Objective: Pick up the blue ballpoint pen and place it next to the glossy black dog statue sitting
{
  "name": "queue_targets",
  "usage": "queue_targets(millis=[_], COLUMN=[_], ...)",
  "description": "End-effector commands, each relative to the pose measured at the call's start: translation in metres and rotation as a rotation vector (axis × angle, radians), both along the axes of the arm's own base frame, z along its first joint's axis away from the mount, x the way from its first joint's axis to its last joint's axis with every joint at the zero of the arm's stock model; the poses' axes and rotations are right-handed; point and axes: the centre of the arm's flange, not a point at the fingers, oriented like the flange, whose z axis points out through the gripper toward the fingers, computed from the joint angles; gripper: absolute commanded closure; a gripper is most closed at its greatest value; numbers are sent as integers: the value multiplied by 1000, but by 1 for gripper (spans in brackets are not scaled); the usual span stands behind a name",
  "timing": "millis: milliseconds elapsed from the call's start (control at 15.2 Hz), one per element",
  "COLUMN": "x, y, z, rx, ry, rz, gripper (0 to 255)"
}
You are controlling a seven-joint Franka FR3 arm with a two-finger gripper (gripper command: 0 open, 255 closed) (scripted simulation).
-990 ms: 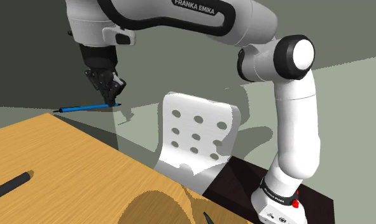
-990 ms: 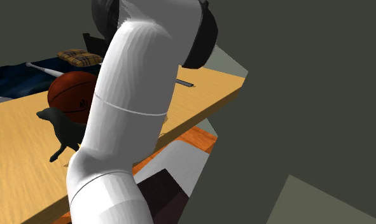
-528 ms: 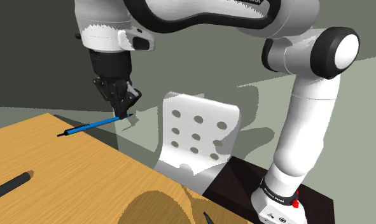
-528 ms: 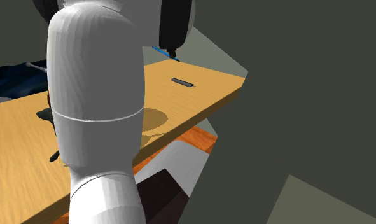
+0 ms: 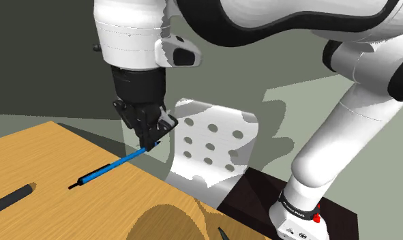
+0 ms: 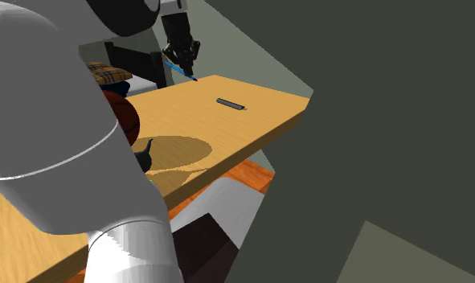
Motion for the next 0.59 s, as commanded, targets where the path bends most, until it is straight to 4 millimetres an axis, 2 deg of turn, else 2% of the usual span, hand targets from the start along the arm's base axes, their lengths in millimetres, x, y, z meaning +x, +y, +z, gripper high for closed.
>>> queue_targets(millis=[0, 528], x=[-29, -133], y=[2, 24], z=[-2, -2], rx=[5, 5], ry=[1, 1], rz=[-2, -2], gripper=[255, 255])
